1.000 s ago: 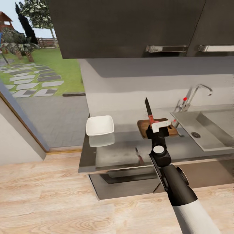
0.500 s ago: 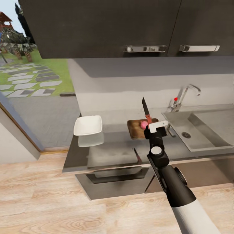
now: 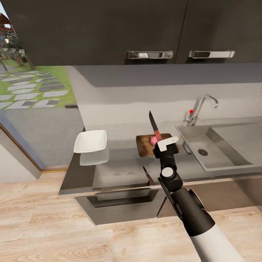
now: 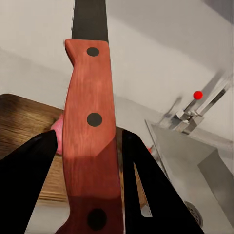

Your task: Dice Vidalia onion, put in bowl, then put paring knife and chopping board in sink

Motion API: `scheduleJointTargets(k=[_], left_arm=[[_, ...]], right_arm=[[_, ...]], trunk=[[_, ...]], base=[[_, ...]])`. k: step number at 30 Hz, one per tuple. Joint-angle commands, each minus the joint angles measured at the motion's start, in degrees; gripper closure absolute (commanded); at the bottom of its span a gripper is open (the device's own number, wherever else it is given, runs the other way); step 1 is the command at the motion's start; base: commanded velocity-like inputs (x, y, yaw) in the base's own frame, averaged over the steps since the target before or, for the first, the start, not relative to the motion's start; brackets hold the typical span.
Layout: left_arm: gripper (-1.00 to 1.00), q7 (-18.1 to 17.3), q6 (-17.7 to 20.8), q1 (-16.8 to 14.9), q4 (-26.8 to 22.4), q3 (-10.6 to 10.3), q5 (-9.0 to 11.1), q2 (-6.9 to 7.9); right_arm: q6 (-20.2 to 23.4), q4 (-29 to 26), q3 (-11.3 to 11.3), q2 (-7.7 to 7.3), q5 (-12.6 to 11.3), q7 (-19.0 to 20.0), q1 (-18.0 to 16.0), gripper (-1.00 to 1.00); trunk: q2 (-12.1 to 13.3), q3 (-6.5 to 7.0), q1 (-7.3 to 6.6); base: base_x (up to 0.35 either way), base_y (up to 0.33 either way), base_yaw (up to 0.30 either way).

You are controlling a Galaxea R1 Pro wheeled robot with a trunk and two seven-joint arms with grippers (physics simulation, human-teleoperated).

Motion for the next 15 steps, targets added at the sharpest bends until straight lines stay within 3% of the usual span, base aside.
scheduleJointTargets(k=[1,15], left_arm=[[-1.0,0.1,-0.4,-0.1,0.3,-0.5,0.5,-0.04],[-1.0,0.1,-0.4,-0.1,0.3,-0.5,0.5,-0.04]], right_arm=[[0.5,0.0,0.2,-0.02,0.4,-0.2,-0.1,1.0],[0.5,-0.1,0.4,0.23,0.5,-0.6,-0.1,1.0]], trunk=[[-0.1,-0.1,0.04],[-0.1,-0.1,0.04]], base=[[0.079,-0.154,0.0],[0.017,-0.031,0.0]])
